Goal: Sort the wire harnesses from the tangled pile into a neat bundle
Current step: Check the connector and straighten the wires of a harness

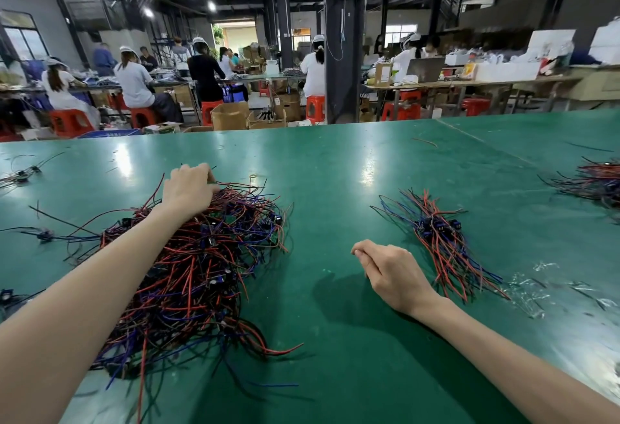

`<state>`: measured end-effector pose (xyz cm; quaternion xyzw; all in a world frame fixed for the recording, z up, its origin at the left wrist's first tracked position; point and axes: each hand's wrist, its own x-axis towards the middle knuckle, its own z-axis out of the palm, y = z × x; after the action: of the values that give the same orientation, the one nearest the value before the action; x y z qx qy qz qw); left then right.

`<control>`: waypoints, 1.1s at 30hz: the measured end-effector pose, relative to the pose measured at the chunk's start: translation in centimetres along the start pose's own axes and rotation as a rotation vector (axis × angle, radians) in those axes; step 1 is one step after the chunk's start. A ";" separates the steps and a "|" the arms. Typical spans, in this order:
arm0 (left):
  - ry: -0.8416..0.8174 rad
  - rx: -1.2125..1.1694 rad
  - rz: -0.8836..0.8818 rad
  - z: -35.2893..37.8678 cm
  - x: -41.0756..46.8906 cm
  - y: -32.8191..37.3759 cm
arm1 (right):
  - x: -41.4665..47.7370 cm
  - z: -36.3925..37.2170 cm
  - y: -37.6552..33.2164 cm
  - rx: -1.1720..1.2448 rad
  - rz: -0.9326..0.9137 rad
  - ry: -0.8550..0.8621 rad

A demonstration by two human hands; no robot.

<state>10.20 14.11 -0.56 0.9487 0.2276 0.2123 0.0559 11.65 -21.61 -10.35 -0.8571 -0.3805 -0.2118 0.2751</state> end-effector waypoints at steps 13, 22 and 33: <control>0.209 -1.188 -0.037 -4.9 -1.4 7.0 | 0.0 0.0 0.1 0.009 -0.003 0.064; -0.008 -0.892 0.386 -2.7 -9.6 13.6 | -0.5 -0.1 -1.0 0.066 -0.083 0.095; -0.156 -0.823 0.490 1.4 -13.1 14.9 | 0.5 -1.3 -2.3 1.182 0.587 -0.064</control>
<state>6.30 -5.11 -3.78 0.8866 -0.1104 0.2200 0.3915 10.04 -20.90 -8.33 -0.6359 -0.1911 0.1420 0.7342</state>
